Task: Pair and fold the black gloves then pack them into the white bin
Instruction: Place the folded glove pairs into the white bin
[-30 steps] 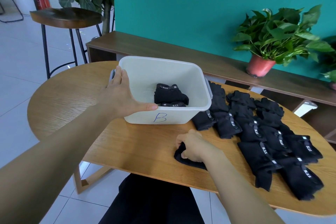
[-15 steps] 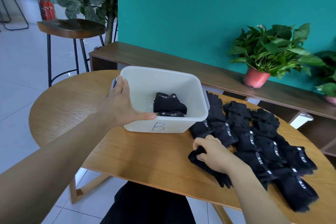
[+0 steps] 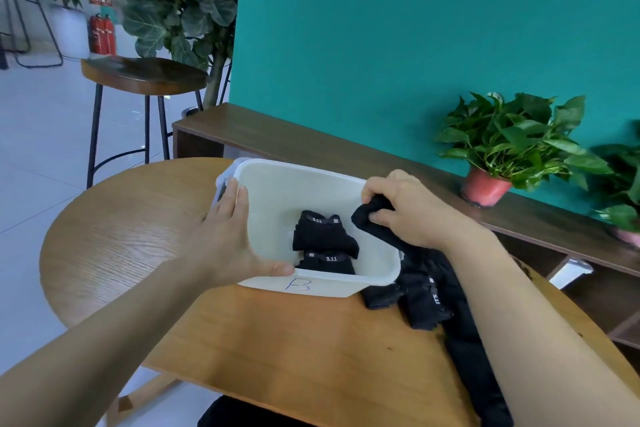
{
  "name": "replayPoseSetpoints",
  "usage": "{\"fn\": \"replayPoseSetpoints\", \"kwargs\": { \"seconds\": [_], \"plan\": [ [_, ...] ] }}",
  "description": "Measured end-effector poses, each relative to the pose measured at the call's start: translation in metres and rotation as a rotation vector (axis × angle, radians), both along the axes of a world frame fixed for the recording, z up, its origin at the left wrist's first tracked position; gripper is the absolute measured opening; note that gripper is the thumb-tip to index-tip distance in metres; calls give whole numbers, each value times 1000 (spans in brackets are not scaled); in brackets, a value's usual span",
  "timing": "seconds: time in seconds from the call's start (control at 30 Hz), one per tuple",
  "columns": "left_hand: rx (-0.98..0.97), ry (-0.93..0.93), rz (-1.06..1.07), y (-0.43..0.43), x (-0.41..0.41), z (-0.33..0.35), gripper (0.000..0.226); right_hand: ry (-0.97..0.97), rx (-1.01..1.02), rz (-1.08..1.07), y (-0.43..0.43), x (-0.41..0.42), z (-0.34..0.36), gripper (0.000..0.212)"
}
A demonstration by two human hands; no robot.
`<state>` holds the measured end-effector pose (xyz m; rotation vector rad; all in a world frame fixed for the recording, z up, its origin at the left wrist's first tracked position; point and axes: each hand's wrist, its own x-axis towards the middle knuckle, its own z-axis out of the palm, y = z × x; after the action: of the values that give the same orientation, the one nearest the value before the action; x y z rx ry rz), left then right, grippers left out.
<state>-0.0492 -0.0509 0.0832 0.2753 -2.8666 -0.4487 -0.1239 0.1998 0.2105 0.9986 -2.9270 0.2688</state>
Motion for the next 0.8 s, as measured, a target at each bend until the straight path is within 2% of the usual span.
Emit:
{"fn": "replayPoseSetpoints", "kwargs": {
  "seconds": [0.17, 0.3, 0.5, 0.8],
  "plan": [
    [7, -15, -11, -3, -2, -2, 166, -13, 151, 94, -40, -26, -36, 14],
    [20, 4, -26, -4, -2, -4, 165, -141, 177, 118, -49, -36, -73, 17],
    [15, -13, -33, -3, 3, -4, 159, -162, 258, 182, -53, -45, -110, 17],
    [37, 3, -63, -4, 0, -3, 160, -261, 229, 224, -53, -53, -133, 22]
  ]
}}
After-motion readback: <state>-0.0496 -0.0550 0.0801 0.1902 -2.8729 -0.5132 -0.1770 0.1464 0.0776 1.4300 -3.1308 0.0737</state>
